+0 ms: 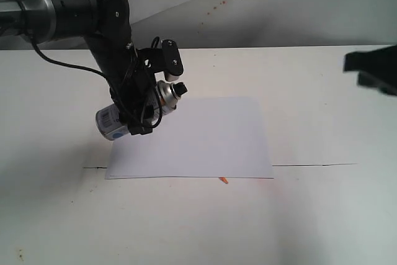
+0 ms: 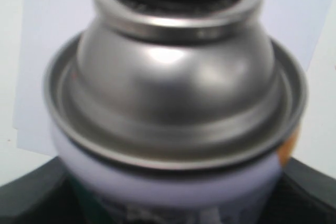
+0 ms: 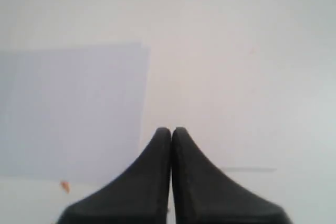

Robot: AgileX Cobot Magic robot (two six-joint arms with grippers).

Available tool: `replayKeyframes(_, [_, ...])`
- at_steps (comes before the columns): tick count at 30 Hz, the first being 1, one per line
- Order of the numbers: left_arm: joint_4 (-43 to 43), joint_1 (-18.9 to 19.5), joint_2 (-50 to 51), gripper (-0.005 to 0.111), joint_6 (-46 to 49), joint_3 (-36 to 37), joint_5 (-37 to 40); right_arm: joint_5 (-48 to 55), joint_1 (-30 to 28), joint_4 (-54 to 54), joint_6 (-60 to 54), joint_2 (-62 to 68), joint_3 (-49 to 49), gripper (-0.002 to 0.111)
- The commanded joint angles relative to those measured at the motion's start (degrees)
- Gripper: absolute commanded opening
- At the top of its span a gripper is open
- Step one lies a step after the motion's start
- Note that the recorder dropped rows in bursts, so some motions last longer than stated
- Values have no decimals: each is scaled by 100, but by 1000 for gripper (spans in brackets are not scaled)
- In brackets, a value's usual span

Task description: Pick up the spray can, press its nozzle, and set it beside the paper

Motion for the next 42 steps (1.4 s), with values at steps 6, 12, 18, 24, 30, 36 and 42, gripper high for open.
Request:
replayKeyframes(6, [-16,-17,-52,0,-39,-67,89,-285,372,1009,-26,1290,-84,0])
replayKeyframes(12, [-16,-84,-52,0,-1,-67,89,-1177,361,1248,-77,1366,-84,0])
replayKeyframes(18, [35,-145,-52,0,129,-105,130,-833,361,1181,-284,1521,-583,0])
replayKeyframes(24, [161,-145,-52,0,117,-105,295,171,314,1220,-355,2144,-2023,0])
replayKeyframes(30, [161,-145,-52,0,104,-105,407,2856,-536,1917,-424,3613,-4457,0])
replayKeyframes(36, [285,-145,-52,0,104,-105,273,4149,-870,4066,-1472,4702,-4846,0])
replayKeyframes(42, [285,-145,-52,0,104,-105,-36,4243,-391,4497,-1705,5045,-4846,0])
